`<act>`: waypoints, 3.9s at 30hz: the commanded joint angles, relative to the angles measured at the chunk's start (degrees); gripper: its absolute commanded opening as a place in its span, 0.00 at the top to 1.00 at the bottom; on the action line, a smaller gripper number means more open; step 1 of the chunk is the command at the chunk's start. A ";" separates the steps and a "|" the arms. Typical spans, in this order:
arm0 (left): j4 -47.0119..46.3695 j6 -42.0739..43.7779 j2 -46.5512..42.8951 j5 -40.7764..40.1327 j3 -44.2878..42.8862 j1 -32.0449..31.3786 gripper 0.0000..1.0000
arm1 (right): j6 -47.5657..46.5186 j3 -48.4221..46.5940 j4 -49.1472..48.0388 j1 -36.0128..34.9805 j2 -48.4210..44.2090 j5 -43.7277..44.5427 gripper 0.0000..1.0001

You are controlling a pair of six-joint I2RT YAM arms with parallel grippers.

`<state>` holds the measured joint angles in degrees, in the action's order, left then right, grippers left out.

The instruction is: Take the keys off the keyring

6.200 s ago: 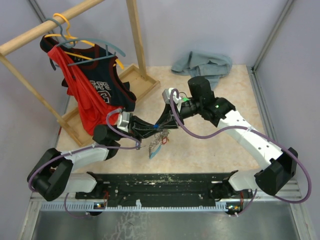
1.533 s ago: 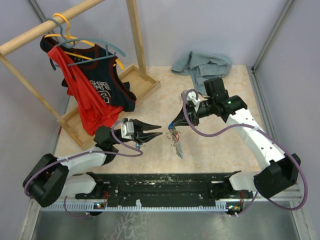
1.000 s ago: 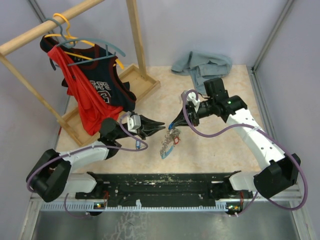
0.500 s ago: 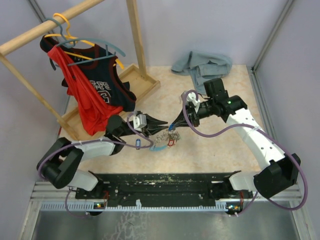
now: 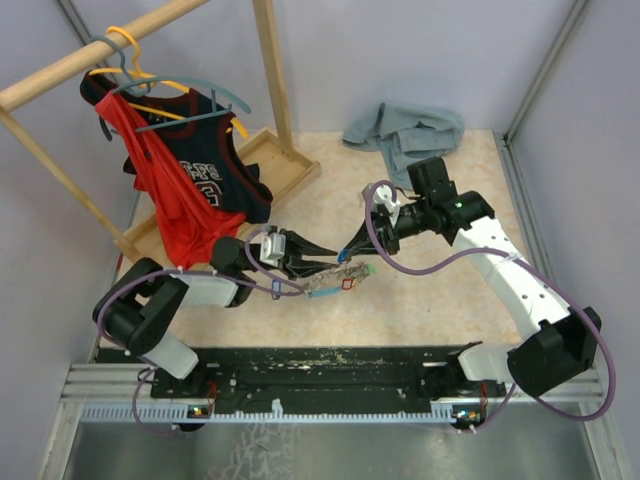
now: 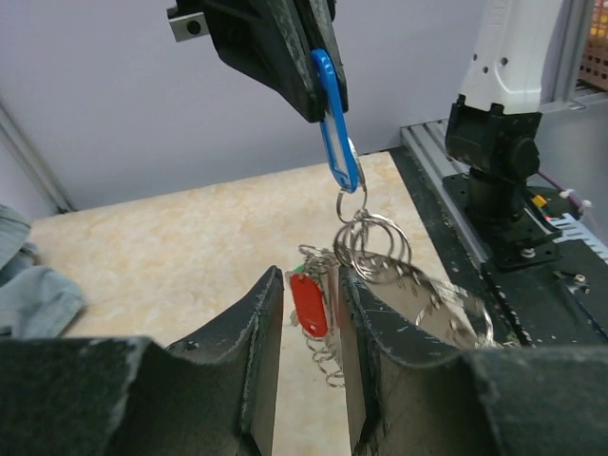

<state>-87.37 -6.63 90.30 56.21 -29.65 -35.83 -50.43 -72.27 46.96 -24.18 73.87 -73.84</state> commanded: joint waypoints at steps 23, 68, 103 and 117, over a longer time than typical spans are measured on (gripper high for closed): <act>-6.33 -7.23 -8.86 -3.66 2.01 2.96 0.70 | -0.54 -2.79 -1.70 0.37 -2.67 -2.23 1.00; 22.44 13.44 -12.00 -6.57 0.54 -3.19 0.68 | -0.36 -2.85 -1.59 0.37 -2.55 -3.19 1.00; 20.46 8.05 -11.78 -3.64 -0.84 -4.75 0.74 | -0.02 -2.79 -1.94 0.37 -2.52 -3.07 1.00; 25.29 9.69 -11.83 -4.20 -1.62 -5.21 0.82 | -0.10 -2.96 -1.77 0.37 -2.75 -3.06 1.00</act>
<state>-63.48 2.20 78.35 51.96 -29.93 -40.80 -50.35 -72.29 47.09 -24.18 73.87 -73.63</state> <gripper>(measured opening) 0.190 0.020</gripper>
